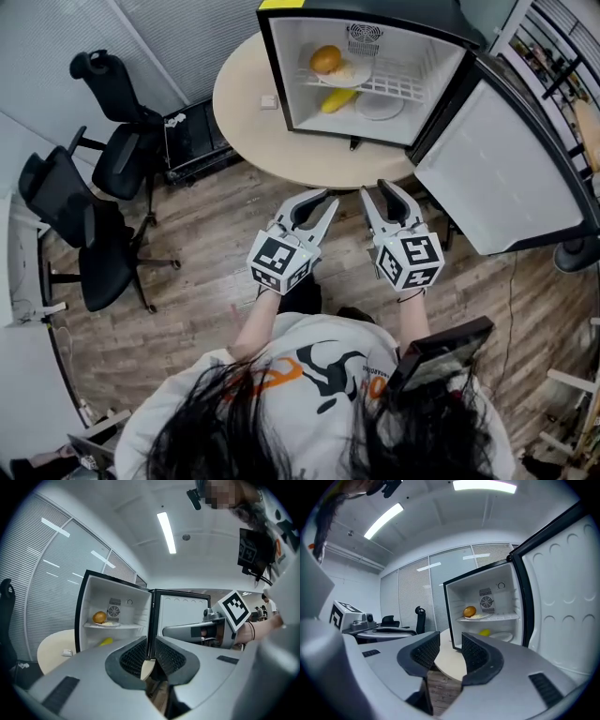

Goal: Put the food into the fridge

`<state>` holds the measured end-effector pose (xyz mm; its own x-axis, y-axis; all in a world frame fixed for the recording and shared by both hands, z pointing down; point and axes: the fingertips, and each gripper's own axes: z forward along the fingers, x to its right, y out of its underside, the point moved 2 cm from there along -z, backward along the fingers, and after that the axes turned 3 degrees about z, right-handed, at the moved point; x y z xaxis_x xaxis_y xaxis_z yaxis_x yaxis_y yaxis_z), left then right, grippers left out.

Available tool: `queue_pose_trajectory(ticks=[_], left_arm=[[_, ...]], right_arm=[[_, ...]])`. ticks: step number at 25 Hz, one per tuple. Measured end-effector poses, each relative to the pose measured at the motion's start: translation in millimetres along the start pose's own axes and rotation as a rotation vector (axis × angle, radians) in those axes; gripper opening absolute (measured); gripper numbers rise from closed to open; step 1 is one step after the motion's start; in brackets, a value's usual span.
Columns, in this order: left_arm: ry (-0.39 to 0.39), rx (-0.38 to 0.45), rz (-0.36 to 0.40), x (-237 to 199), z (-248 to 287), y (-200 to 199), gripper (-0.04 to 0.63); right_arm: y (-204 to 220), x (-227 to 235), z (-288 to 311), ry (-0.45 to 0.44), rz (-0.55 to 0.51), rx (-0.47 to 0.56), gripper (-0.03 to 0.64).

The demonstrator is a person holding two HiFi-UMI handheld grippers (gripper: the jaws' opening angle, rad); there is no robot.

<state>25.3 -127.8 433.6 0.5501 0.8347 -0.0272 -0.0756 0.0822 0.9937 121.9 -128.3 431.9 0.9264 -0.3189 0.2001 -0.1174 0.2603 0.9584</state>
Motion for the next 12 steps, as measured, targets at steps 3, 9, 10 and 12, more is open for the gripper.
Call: queue_pose_trajectory(ticks=[3, 9, 10, 12], left_arm=[[-0.029, -0.011, -0.017, 32, -7, 5, 0.049], [-0.045, -0.076, -0.031, 97, -20, 30, 0.049], [-0.044, -0.085, -0.029, 105, -24, 33, 0.049], [-0.046, -0.098, -0.030, 116, -30, 35, 0.049]], right_arm=[[9, 3, -31, -0.022, 0.012, -0.012, 0.147], [38, -2, -81, -0.078, 0.034, -0.038, 0.122], [42, -3, -88, -0.081, 0.042, -0.041, 0.116], [49, -7, -98, -0.087, 0.054, -0.050, 0.105]])
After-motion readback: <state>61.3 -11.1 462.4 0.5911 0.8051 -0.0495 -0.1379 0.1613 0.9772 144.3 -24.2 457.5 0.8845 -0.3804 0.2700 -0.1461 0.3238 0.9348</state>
